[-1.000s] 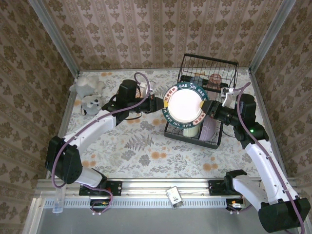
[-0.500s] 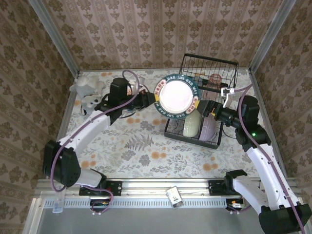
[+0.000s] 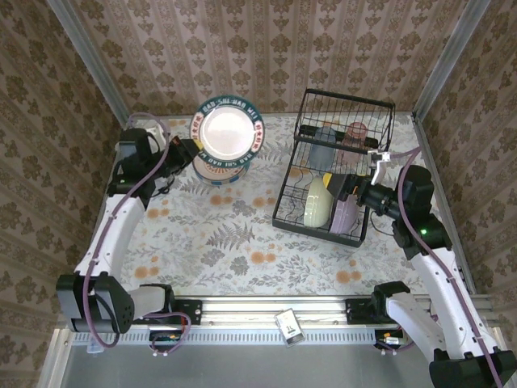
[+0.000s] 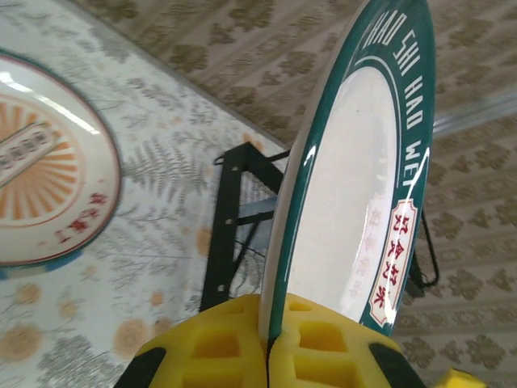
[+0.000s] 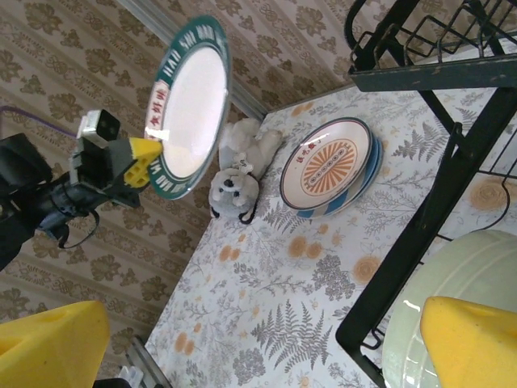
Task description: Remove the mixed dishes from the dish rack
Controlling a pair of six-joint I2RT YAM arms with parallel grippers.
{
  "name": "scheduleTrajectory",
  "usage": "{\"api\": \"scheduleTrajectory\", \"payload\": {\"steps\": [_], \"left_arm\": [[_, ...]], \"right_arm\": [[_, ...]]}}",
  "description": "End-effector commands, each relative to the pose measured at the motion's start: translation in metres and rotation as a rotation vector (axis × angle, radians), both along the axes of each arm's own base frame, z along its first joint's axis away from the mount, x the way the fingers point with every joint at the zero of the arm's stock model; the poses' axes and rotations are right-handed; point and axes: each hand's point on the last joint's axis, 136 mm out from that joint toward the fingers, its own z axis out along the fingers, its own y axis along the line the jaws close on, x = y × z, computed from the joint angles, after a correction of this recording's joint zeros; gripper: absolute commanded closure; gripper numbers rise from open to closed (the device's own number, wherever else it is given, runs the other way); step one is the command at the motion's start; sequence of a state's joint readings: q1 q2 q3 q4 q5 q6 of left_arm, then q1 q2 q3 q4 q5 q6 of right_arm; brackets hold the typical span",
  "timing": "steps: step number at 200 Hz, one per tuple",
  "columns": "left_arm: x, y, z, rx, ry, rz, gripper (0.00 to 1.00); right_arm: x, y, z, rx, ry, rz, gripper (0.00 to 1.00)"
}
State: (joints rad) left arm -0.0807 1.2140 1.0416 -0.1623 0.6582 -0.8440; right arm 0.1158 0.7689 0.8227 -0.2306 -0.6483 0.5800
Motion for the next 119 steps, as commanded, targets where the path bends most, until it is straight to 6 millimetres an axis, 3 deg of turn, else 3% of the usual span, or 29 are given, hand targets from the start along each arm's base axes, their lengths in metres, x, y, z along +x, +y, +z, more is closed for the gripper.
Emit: {"api": "scheduleTrajectory", "payload": {"steps": [1,25,80,119], "left_arm": [[0.005,0.015,-0.012,0.014,0.028,0.032,1.0],[0.017,0.034,-0.041,0.061,0.125,0.103,1.0],[0.048,0.045,-0.097,0.109,0.262,0.153,1.0],[0.074,0.047,-0.119,0.11,0.283,0.15,1.0]], "right_arm": [[-0.013,0.005,-0.004,-0.029,-0.015,0.045,0.0],[-0.021,0.004,-0.003,-0.046,-0.028,0.051,0.0],[-0.036,0.0,-0.011,-0.083,-0.021,0.044,0.0],[-0.04,0.001,-0.017,-0.068,-0.001,0.05,0.0]]}}
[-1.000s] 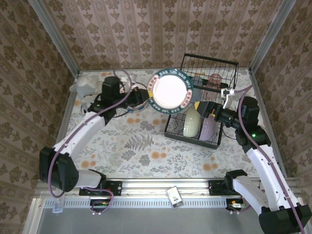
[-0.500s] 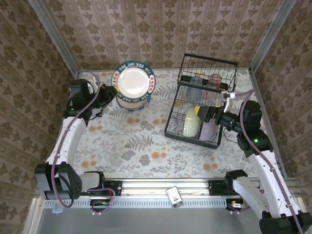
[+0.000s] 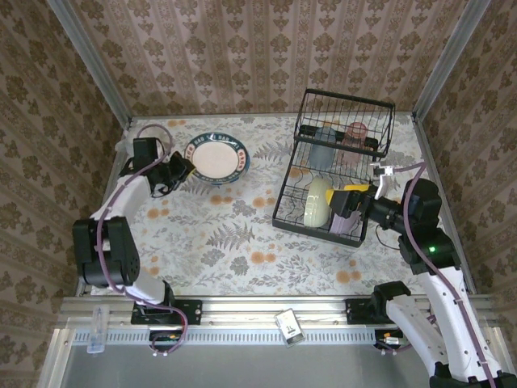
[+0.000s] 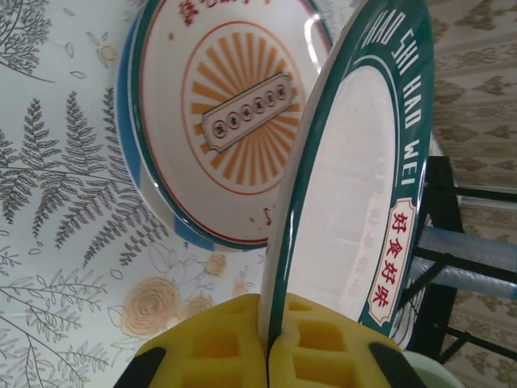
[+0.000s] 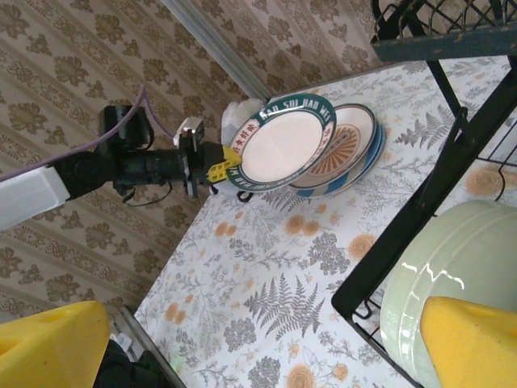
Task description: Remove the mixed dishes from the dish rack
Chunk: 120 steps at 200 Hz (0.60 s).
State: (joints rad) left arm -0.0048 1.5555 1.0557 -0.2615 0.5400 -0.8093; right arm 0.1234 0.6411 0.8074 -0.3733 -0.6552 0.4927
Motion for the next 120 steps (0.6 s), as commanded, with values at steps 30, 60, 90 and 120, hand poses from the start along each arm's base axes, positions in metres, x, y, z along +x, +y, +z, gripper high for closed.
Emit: {"api": "scheduleTrajectory", "payload": {"steps": [30,60,90,120], "left_arm": [[0.043,0.006,0.014,0.017,-0.096,-0.001,1.0],[0.053,0.008,0.003,0.028,-0.076,0.005,1.0],[0.063,0.006,-0.006,0.013,-0.061,0.004,1.0],[0.07,0.005,-0.015,0.018,-0.051,0.003,1.0]], "right_arm": [[-0.005,0.003,-0.019,-0.002,0.048,0.017,0.0],[-0.004,0.003,-0.022,-0.003,0.053,0.015,0.0],[-0.003,0.002,-0.024,-0.008,0.058,0.01,0.0],[-0.004,0.002,-0.025,-0.011,0.06,0.008,0.0]]}}
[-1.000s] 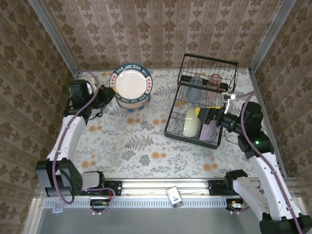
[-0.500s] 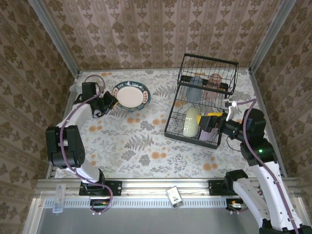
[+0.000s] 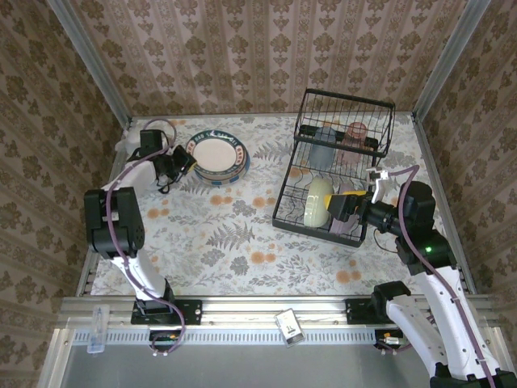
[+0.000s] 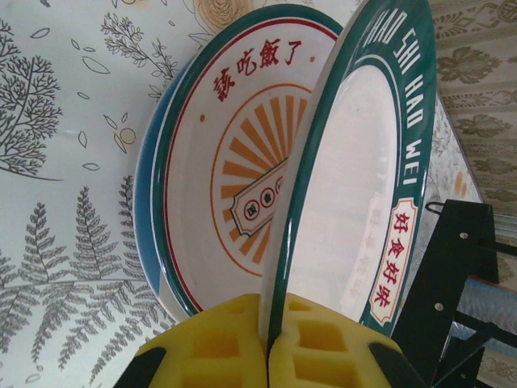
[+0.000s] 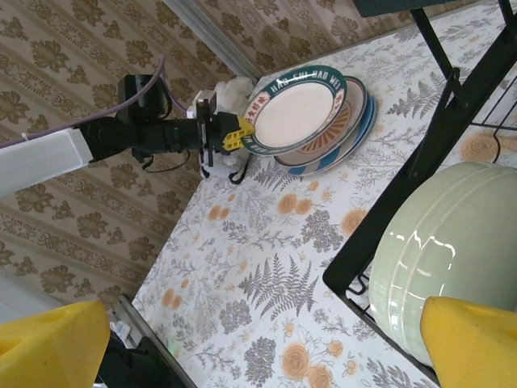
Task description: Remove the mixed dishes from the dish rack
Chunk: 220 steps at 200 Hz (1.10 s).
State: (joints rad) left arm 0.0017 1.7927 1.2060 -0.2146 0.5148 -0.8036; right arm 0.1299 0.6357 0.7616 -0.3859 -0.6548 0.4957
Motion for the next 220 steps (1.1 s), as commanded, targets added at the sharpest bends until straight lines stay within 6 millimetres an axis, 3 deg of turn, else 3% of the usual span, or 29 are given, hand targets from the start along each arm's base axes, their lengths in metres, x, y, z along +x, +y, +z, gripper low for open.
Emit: {"api": "scheduleTrajectory", "payload": {"steps": [1,163,220], "left_arm": [[0.02,-0.001,0.019,-0.005,-0.088,-0.017,1.0],[0.035,-0.011,-0.01,-0.012,-0.045,-0.041,1.0],[0.035,-0.01,-0.008,-0.006,-0.046,-0.041,0.8]], "right_arm": [[-0.002,0.001,-0.004,-0.006,0.006,0.002,0.0],[0.001,0.0,-0.012,-0.002,0.029,-0.018,0.0],[0.002,0.0,-0.014,0.001,0.034,-0.022,0.0]]}}
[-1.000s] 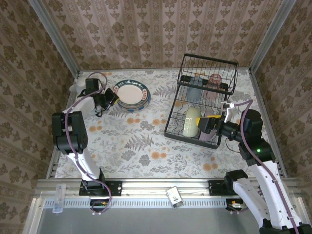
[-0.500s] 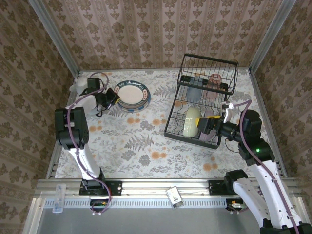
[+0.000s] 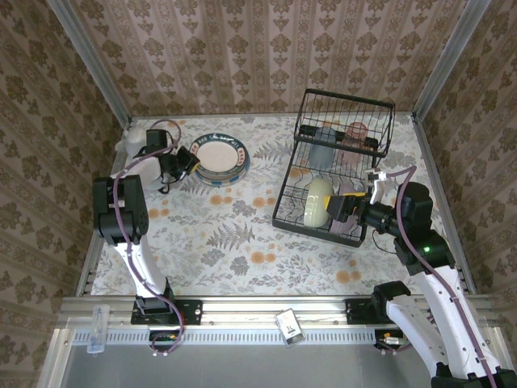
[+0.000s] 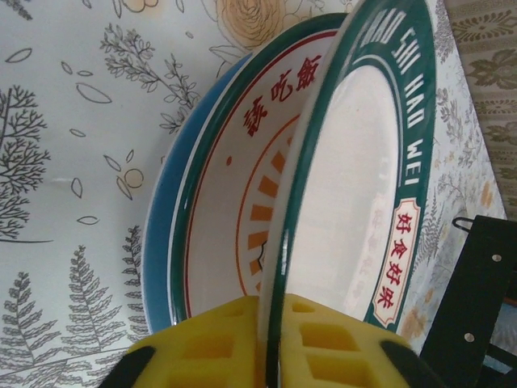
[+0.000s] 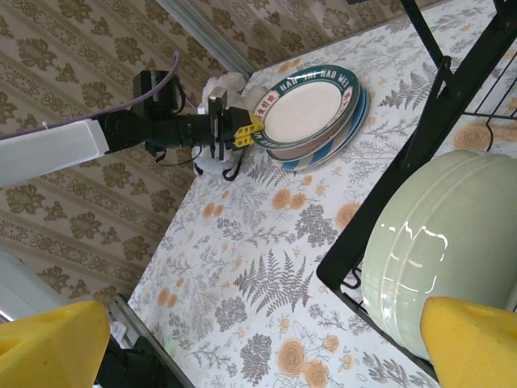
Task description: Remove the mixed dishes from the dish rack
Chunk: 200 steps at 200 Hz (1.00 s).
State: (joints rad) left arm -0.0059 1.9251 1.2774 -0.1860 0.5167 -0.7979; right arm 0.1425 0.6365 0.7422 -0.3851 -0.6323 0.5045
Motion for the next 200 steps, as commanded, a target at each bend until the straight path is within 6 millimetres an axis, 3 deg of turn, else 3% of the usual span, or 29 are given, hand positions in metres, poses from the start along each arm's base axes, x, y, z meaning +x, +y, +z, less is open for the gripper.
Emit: {"api": "scheduleTrajectory", "payload": {"steps": [1,94,163,185,200], "left_arm": [[0.013,-0.006,0.02,-0.008,-0.074,-0.029,0.79],[0.009,0.0,0.025,0.06,-0.051,-0.043,0.43],[0.004,0.008,0.021,0.166,0.007,-0.07,0.26],[0.002,0.008,0.024,0.235,0.018,-0.094,0.04],[0.001,0.009,0.025,0.282,0.028,-0.109,0.02]], "right_arm": [[0.001,0.0,-0.005,0.006,0.01,-0.012,0.0],[0.001,0.001,-0.007,0.008,0.011,-0.013,0.0],[0.0,0.001,-0.006,0.011,0.011,-0.01,0.0],[-0.001,0.002,-0.005,0.014,0.011,-0.005,0.0],[0.0,0.003,-0.006,0.016,0.014,-0.005,0.0]]}}
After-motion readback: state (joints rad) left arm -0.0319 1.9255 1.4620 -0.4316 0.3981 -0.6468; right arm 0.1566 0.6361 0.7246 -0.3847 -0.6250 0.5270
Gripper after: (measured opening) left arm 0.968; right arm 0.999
